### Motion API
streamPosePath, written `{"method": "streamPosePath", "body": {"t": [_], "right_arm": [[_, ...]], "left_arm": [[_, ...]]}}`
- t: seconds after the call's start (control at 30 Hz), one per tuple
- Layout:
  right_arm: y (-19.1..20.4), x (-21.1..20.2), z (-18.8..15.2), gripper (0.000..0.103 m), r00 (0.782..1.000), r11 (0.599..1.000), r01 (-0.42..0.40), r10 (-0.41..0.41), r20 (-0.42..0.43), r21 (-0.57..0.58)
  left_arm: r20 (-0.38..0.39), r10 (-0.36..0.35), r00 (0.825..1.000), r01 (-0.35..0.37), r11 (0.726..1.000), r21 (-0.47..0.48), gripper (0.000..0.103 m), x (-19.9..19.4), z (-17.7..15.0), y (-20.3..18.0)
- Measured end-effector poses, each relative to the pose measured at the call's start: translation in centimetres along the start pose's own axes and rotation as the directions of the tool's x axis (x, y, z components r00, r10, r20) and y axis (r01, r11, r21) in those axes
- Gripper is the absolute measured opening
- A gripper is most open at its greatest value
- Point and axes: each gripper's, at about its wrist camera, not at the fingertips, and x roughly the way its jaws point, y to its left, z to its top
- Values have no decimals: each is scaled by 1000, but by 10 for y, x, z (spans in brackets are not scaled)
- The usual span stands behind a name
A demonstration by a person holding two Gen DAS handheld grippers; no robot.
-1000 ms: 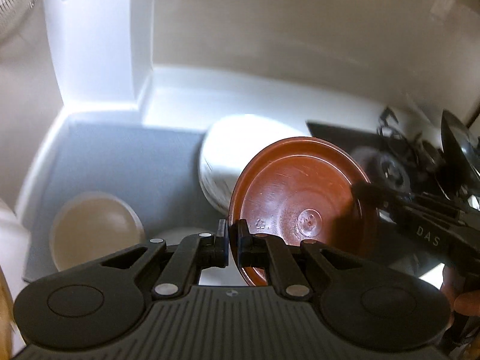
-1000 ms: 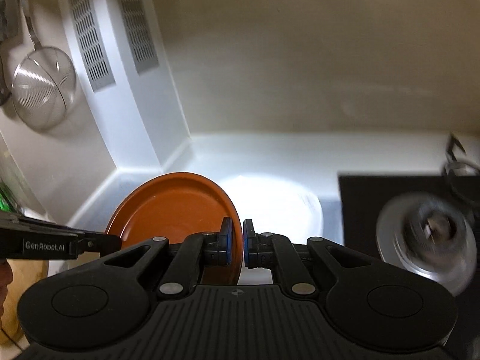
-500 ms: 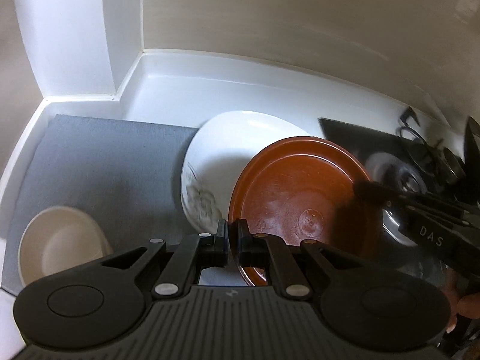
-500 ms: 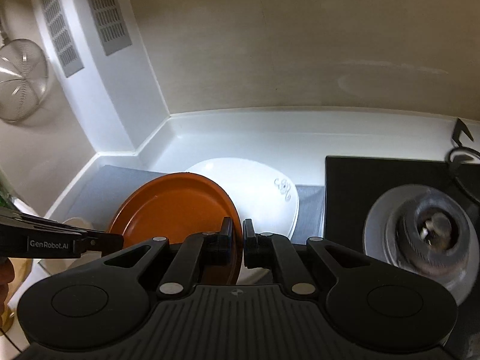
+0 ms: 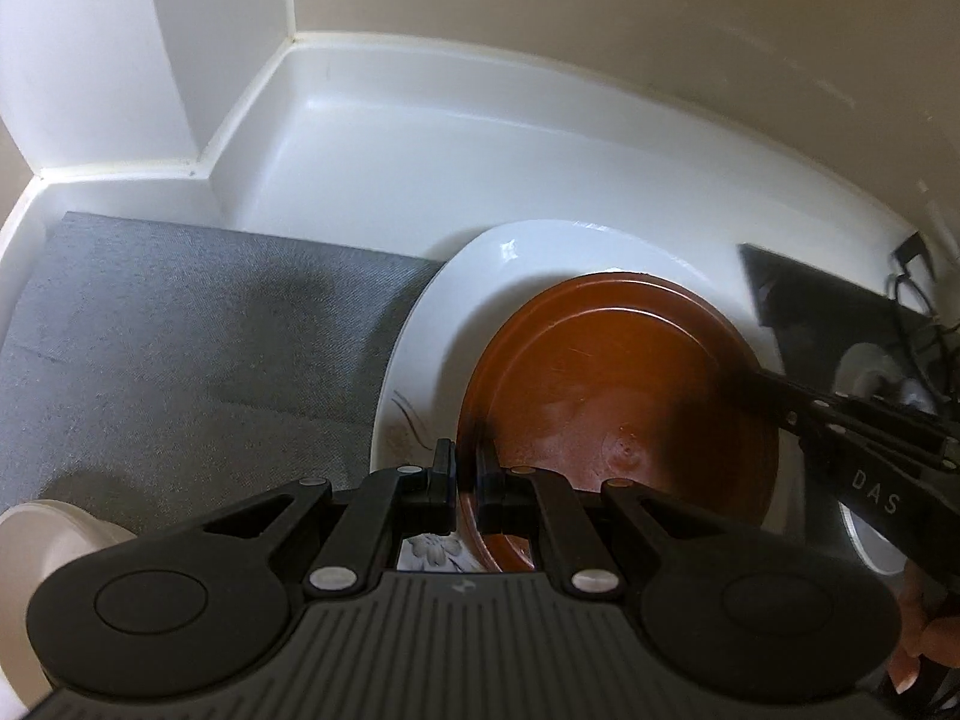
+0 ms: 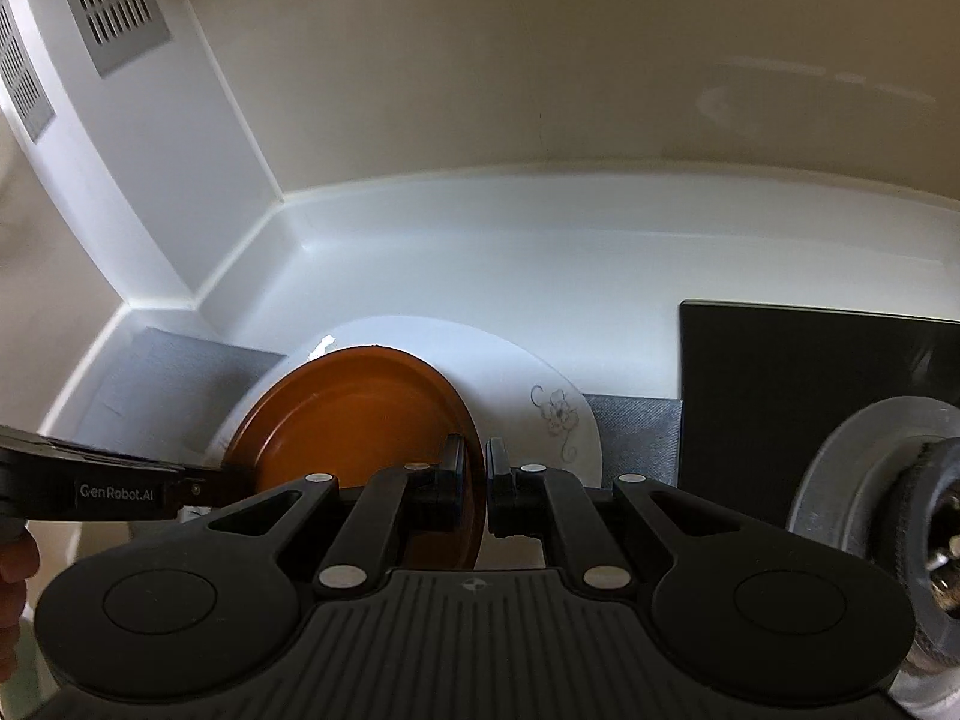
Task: Organize plates and bowls
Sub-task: 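Lower the orange plate onto the stacked white plates and open both grippers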
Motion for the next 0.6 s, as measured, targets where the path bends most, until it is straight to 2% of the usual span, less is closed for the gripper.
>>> {"method": "streamPosePath", "body": {"t": [0.3, 0.37, 0.43, 0.5, 0.53, 0.57, 0.6], "right_arm": [[-1, 20, 0, 8, 1000, 999, 27, -28, -7, -42], [-1, 22, -3, 8, 999, 998, 36, -36, -1, -56], [0, 24, -5, 8, 998, 995, 56, -55, 9, -79], [0, 26, -6, 13, 998, 993, 66, -66, 4, -96], [1, 26, -6, 19, 998, 993, 64, -63, 6, -100], [2, 24, -6, 32, 998, 992, 66, -66, 8, -103], [3, 20, -5, 40, 997, 992, 71, -70, 19, -103]], "left_arm": [[16, 38, 999, -38, 999, 12, 7, 9, 2, -7], [24, 40, 999, -40, 999, 14, 10, 10, 1, -8], [39, 17, 999, -17, 1000, 15, 30, 8, 1, -7], [61, -10, 998, 9, 1000, 11, 64, 1, 0, -7], [77, -14, 997, 13, 1000, 10, 72, -4, -1, -8], [93, -4, 996, 3, 1000, 8, 91, -9, -2, -9], [118, 35, 992, -35, 999, -1, 101, -15, -3, -10]]}}
